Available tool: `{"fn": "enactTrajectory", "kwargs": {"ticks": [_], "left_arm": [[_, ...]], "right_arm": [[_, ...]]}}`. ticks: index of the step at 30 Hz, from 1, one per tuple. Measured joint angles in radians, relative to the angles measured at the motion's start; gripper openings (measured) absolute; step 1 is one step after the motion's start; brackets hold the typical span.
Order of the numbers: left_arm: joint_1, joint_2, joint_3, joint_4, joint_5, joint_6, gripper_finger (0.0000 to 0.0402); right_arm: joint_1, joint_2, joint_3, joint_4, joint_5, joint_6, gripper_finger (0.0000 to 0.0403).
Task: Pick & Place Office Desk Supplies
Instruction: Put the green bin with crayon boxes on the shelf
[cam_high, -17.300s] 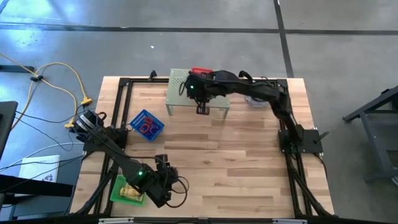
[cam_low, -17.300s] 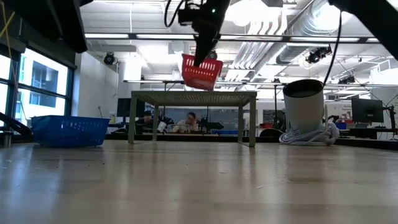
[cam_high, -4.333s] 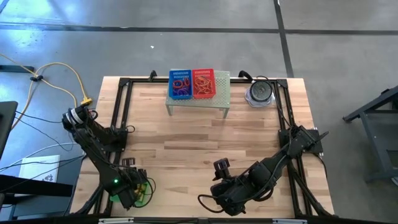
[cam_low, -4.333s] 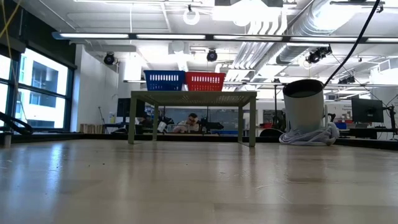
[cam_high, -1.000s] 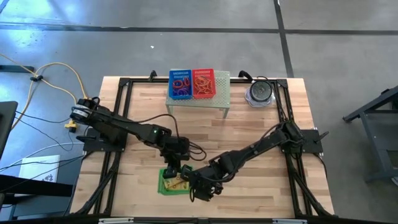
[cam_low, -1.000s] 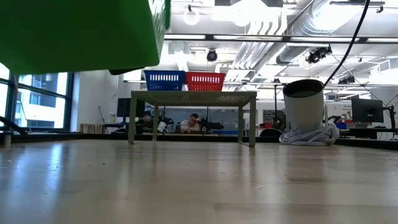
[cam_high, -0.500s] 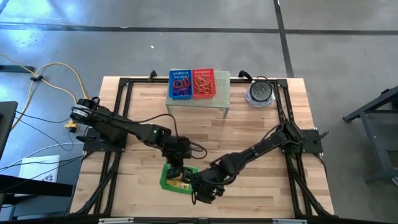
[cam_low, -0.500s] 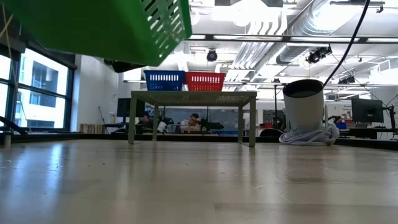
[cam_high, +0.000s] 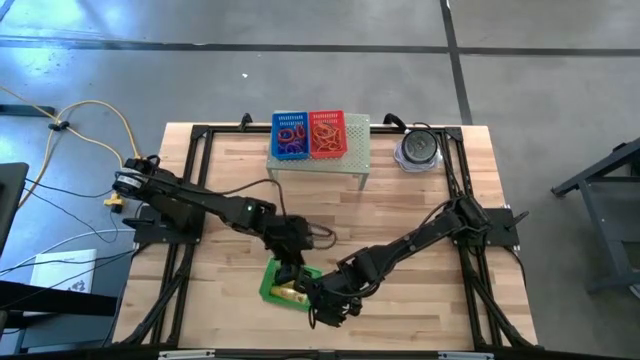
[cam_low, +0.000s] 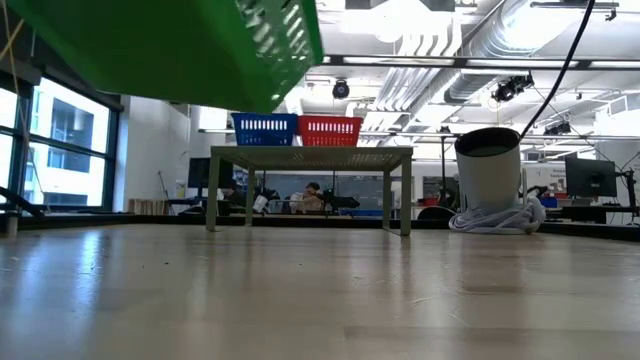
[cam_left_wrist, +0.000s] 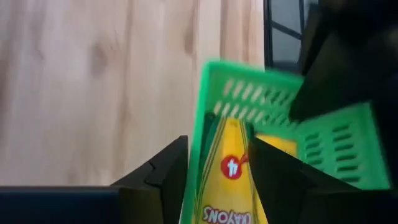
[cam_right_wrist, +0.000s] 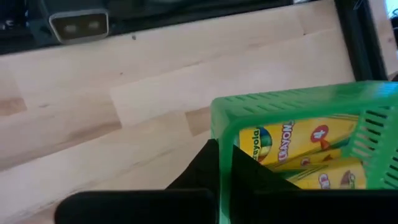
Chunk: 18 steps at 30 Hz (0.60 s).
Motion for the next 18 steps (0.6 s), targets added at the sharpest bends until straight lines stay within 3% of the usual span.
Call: {"fn": "enactTrajectory", "kwargs": {"ticks": [10,18], "left_arm": [[0.092,0.0,0.103,-0.001,-0.1,0.074,0.0163],[0.18,-0.018,0.113,-0.18,-0.091,0.009,0.0163]], "right_arm": [[0.022,0.0,0.0,-0.08,0.012,0.109,0.0003],[0.052,0.0,0.0,-0.32,0.183,0.508,0.0003]]}}
